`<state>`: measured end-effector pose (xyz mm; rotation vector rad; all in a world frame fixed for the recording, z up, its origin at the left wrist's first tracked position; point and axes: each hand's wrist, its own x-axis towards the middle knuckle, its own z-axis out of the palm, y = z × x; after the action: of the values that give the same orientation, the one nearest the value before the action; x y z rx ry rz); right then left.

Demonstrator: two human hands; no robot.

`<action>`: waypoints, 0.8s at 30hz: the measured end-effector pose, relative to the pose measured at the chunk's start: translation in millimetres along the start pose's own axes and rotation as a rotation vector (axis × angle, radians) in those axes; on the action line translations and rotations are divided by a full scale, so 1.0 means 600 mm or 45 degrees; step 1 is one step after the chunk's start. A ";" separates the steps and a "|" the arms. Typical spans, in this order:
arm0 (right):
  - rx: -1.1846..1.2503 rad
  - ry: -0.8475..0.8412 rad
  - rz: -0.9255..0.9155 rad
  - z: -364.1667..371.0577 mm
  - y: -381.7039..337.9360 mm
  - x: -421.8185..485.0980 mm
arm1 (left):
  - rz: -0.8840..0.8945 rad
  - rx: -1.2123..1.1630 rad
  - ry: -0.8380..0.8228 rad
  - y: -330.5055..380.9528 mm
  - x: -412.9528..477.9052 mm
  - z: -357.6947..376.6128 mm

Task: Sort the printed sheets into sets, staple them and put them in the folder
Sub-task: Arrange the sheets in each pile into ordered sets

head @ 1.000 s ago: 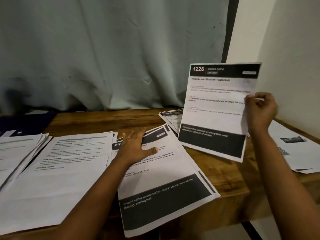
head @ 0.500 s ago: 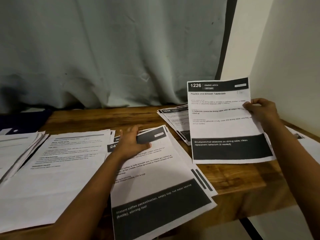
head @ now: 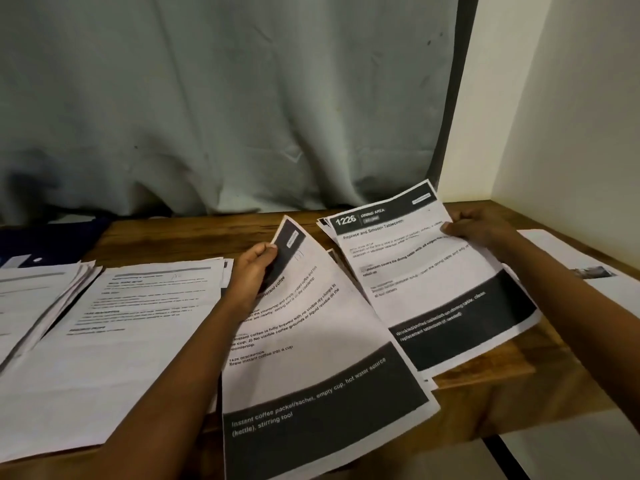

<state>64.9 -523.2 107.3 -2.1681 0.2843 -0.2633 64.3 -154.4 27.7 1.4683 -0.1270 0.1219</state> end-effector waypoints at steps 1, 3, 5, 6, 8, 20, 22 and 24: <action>-0.016 -0.005 -0.012 0.010 -0.004 -0.004 | -0.009 -0.059 0.029 0.002 0.000 0.000; -0.031 -0.032 -0.035 0.032 -0.011 -0.013 | -0.018 -0.148 0.067 0.003 0.001 -0.001; -0.047 -0.086 -0.038 0.054 -0.011 -0.014 | -0.023 -0.187 0.082 0.002 0.004 -0.004; -0.057 -0.110 -0.036 0.063 -0.012 -0.015 | -0.029 -0.201 0.094 0.002 0.004 -0.005; -0.081 -0.136 -0.030 0.079 -0.016 -0.016 | -0.040 -0.224 0.115 0.001 0.006 -0.005; -0.045 -0.255 -0.160 0.204 -0.041 -0.071 | 0.213 0.326 0.303 -0.013 0.011 0.001; -0.016 -0.222 -0.182 0.224 -0.041 -0.081 | 0.264 0.410 0.324 -0.015 0.011 0.001; 0.015 -0.206 -0.221 0.240 -0.039 -0.088 | 0.295 0.471 0.333 -0.019 0.013 -0.002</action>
<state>59.1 -383.2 40.2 -2.1903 0.0026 -0.1852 74.0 -154.6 17.8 1.7870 -0.0623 0.5476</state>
